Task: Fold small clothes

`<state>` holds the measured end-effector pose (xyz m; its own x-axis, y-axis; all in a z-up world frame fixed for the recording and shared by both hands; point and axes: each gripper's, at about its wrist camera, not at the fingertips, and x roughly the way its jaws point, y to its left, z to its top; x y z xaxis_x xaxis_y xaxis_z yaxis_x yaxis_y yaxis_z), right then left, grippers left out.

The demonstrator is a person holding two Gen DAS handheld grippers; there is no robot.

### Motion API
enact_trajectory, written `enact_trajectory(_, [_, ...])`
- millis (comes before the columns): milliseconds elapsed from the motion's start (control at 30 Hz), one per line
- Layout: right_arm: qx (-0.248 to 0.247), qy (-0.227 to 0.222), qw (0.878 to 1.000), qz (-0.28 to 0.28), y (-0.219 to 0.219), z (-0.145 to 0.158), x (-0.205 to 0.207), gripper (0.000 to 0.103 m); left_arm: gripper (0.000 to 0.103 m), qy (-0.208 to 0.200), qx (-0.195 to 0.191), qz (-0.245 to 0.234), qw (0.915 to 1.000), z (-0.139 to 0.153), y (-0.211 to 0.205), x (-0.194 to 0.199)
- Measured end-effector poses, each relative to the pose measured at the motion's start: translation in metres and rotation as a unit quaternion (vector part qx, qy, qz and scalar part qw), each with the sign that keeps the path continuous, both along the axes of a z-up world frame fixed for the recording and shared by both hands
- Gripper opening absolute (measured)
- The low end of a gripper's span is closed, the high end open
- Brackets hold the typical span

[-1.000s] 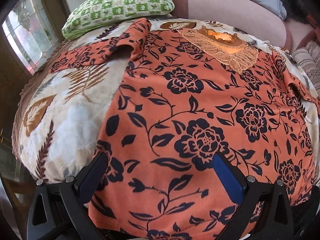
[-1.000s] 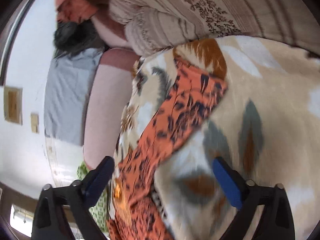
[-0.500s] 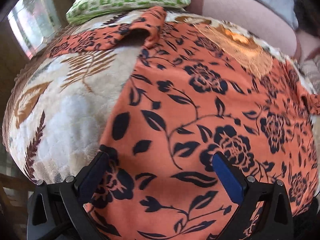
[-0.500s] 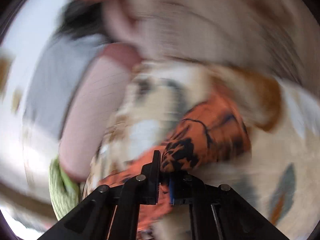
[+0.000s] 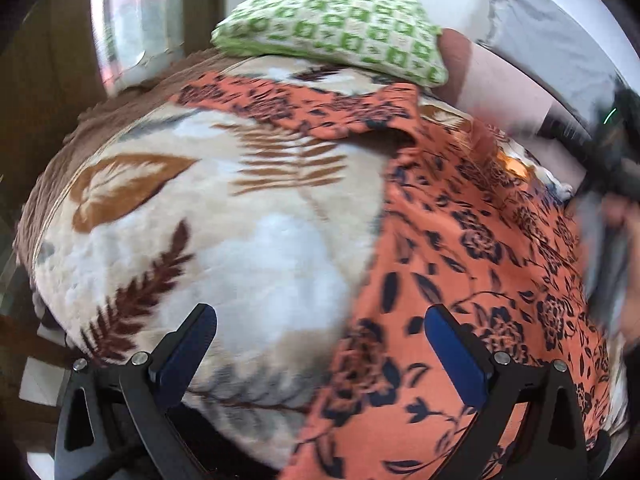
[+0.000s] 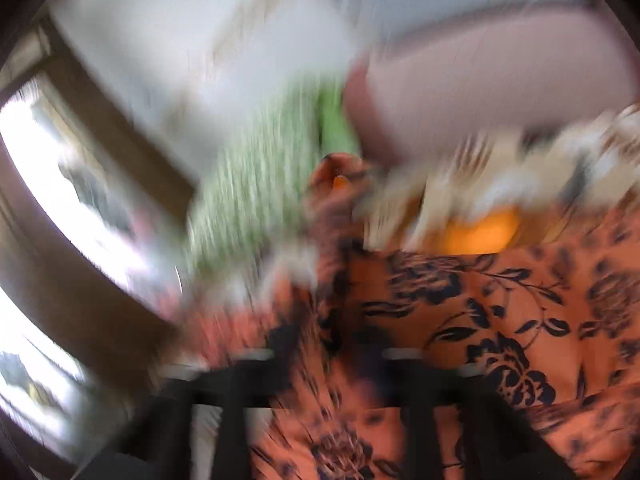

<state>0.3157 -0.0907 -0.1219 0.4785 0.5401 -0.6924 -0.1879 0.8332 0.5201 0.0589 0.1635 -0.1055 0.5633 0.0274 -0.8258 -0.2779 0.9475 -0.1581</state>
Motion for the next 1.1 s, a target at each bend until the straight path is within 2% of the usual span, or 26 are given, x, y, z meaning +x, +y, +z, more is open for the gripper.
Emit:
enact_trajectory(33, [-0.002,0.033,0.999,0.007,0.005,-0.025,-0.002,0.101,0.103,0.002,-0.005,0.006,1.0000,-0.001,0.007,-0.001])
enact_trajectory(100, [0.043,0.056,0.997,0.000,-0.004,-0.044,-0.016,0.101,0.103,-0.004,-0.009,0.018,0.9998,-0.002,0.018,-0.006])
enact_trajectory(167, [0.058,0.049,0.997,-0.009,-0.021,-0.042,-0.026,0.101,0.103,-0.003,-0.020,0.032,0.9993,-0.006,0.028,-0.005])
enact_trajectory(233, [0.053,0.033,0.998,-0.017,-0.029,-0.021,-0.028,0.101,0.103,0.006,-0.037,0.035,0.9987,-0.011,0.030,-0.001])
enact_trajectory(333, [0.047,0.013,0.998,-0.040,-0.052,-0.005,-0.025,0.101,0.103,0.008,-0.049,0.028,0.9984,-0.010,0.023,0.001])
enact_trajectory(400, [0.046,0.005,0.997,-0.065,-0.069,-0.005,-0.018,0.101,0.103,0.004,-0.053,0.017,0.9985,-0.007,0.019,0.001])
enact_trajectory(467, [0.031,0.014,0.996,-0.084,-0.083,-0.015,-0.009,0.103,0.103,0.007,-0.057,0.008,0.9983,-0.007,0.015,0.002])
enact_trajectory(500, [0.015,0.050,0.994,-0.097,-0.090,-0.035,-0.001,0.103,0.103,0.016,-0.063,0.004,0.9979,-0.010,0.014,0.004])
enact_trajectory(533, [0.027,0.078,0.992,-0.097,-0.095,-0.051,0.004,0.102,0.103,0.025,-0.069,0.002,0.9973,-0.013,0.015,0.006])
enact_trajectory(567, [0.042,0.056,0.993,-0.098,-0.099,-0.045,0.000,0.102,0.103,0.034,-0.076,0.001,0.9965,-0.015,0.016,0.007])
enact_trajectory(667, [0.074,0.057,0.992,-0.082,-0.099,-0.024,-0.010,0.102,0.103,0.031,-0.104,-0.001,0.9941,-0.014,0.026,0.013])
enact_trajectory(733, [0.094,0.034,0.993,-0.065,-0.100,-0.009,-0.030,0.102,0.103,0.011,-0.148,0.003,0.9889,-0.006,0.042,0.022])
enact_trajectory(867, [0.084,0.025,0.996,-0.016,-0.092,-0.005,-0.078,0.102,0.103,-0.060,-0.228,0.037,0.9710,0.014,0.098,0.055])
enact_trajectory(1033, [0.024,0.018,0.999,0.011,-0.087,-0.021,-0.121,0.102,0.103,-0.073,-0.230,0.107,0.9646,0.010,0.170,0.129])
enact_trajectory(1100, [0.012,0.025,1.000,0.011,-0.086,-0.029,-0.125,0.102,0.103,-0.076,-0.230,0.126,0.9619,0.007,0.191,0.151])
